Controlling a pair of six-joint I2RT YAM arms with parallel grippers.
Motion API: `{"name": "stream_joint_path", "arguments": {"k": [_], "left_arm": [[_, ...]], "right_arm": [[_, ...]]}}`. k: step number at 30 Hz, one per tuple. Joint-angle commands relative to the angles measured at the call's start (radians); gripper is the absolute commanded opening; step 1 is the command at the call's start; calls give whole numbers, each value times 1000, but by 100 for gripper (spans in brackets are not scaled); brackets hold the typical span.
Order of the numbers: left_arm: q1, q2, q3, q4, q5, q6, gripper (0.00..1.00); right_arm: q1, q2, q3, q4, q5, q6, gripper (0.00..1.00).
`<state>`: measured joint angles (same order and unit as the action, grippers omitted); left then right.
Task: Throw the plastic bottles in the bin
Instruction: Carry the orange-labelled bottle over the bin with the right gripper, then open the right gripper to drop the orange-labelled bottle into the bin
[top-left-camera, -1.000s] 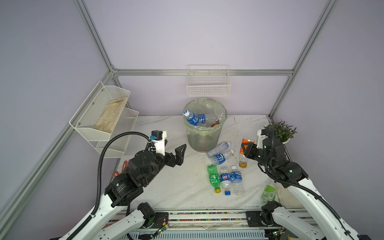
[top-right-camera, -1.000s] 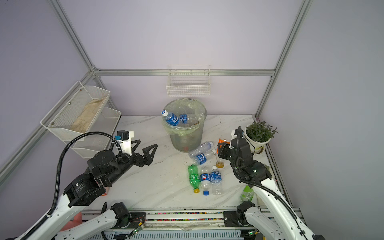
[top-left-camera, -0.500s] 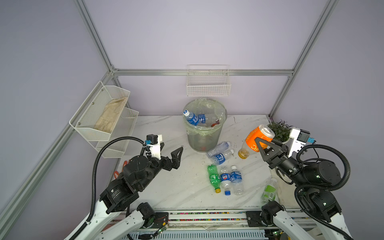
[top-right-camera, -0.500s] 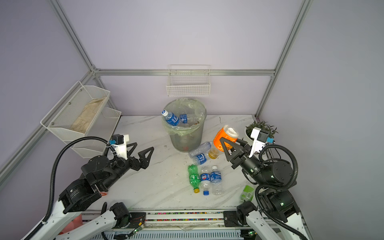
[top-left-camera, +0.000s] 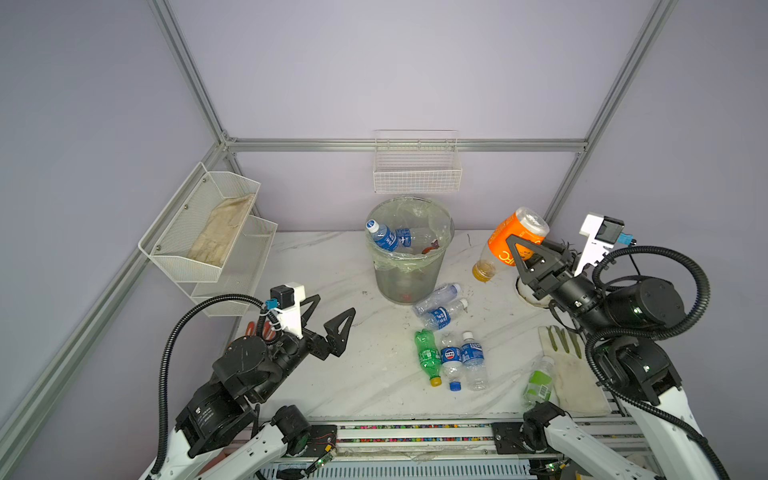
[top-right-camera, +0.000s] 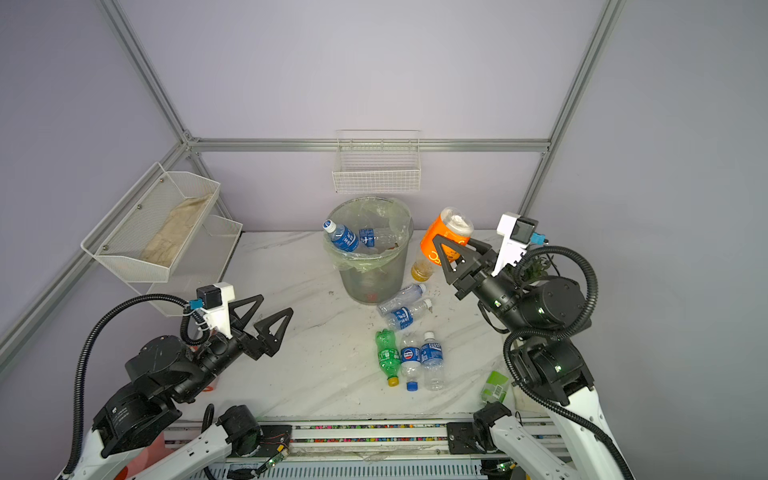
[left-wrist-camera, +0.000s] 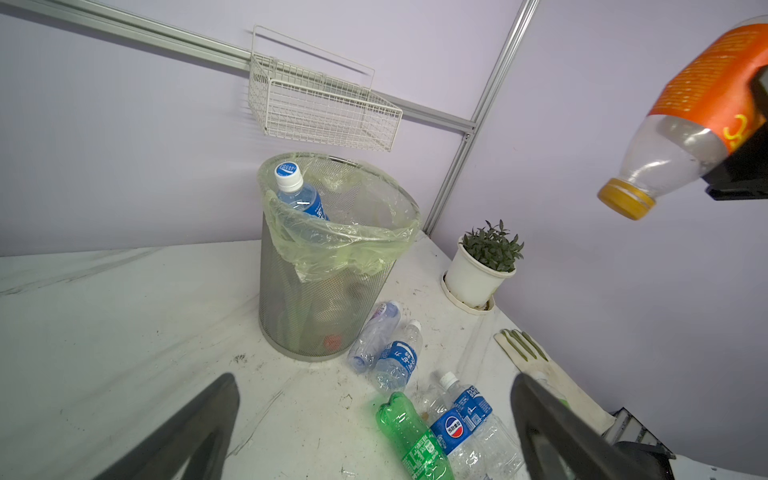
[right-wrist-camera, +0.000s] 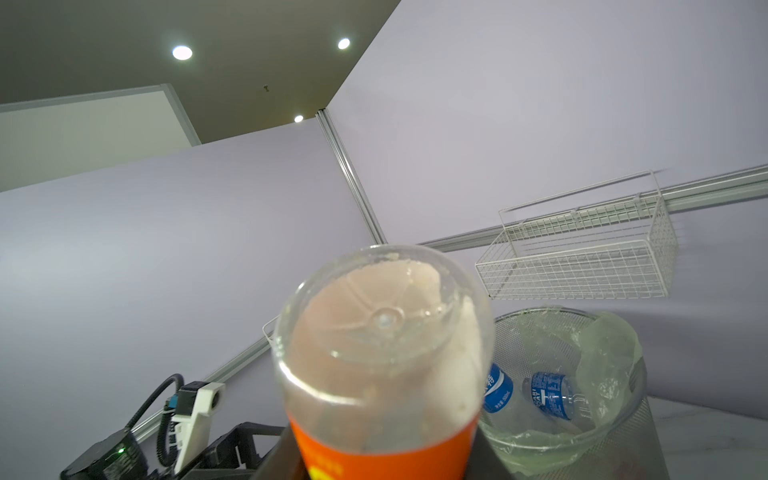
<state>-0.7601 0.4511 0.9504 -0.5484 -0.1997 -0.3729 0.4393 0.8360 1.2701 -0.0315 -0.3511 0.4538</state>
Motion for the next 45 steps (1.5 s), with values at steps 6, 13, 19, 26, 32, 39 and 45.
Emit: {"name": "stream_joint_path", "arguments": {"k": [6, 13, 19, 26, 32, 39, 45], "left_arm": [[-1, -60, -32, 10, 28, 33, 100], [0, -68, -40, 4, 30, 28, 100], [0, -71, -33, -6, 31, 41, 100], [-1, -74, -36, -15, 6, 67, 100], [-1, -31, -32, -1, 23, 73, 100], [-1, -14, -46, -1, 29, 54, 100], [-1, 12, -55, -2, 44, 39, 100]], "right_arm": [[0, 240, 166, 100, 5, -39, 0], [5, 545, 294, 39, 49, 19, 7], [47, 729, 431, -154, 137, -28, 69], [56, 594, 311, -96, 220, -53, 98], [56, 542, 248, -81, 224, -37, 97], [57, 477, 190, -80, 226, -20, 97], [56, 433, 171, -120, 245, -23, 97]]}}
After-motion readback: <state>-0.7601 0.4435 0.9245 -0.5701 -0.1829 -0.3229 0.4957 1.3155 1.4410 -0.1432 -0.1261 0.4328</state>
